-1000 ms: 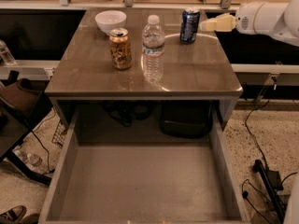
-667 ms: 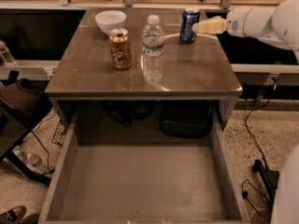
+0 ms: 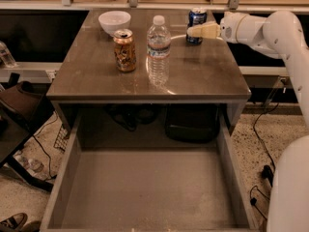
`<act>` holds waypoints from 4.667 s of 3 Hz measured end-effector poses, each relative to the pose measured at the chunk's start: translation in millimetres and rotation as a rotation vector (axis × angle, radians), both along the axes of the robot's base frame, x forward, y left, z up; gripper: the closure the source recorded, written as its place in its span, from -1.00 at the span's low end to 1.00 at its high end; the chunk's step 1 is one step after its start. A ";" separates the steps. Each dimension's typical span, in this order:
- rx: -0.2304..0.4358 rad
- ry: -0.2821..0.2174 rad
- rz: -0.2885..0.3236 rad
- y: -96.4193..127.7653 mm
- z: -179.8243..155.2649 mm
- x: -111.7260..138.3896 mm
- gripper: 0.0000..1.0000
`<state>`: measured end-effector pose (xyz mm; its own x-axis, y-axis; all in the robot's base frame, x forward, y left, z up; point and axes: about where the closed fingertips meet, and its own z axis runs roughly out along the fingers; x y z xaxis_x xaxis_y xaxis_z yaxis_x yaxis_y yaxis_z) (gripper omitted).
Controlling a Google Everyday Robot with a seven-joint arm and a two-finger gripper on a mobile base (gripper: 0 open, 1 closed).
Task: Place pepsi can into top drawer
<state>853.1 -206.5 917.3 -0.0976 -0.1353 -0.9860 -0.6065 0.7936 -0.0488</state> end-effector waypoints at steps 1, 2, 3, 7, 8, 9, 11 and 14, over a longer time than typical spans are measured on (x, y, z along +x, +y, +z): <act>0.025 -0.018 0.014 9.5 -1.0 7.6 -1.00; 0.061 -0.046 0.018 15.5 -0.3 18.4 -1.00; 0.093 -0.050 0.013 26.2 -4.7 28.1 -0.63; 0.115 -0.050 0.024 45.1 -13.0 37.1 1.00; 0.101 -0.051 0.024 47.0 -4.6 37.0 1.00; 0.049 -0.068 -0.004 37.0 31.4 31.6 1.00; -0.049 -0.100 -0.129 -25.9 118.4 -26.3 1.00; -0.144 -0.029 -0.216 -109.2 153.0 -237.0 1.00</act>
Offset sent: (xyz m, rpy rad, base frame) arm 0.0329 0.0137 0.0033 0.1100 -0.0887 0.0123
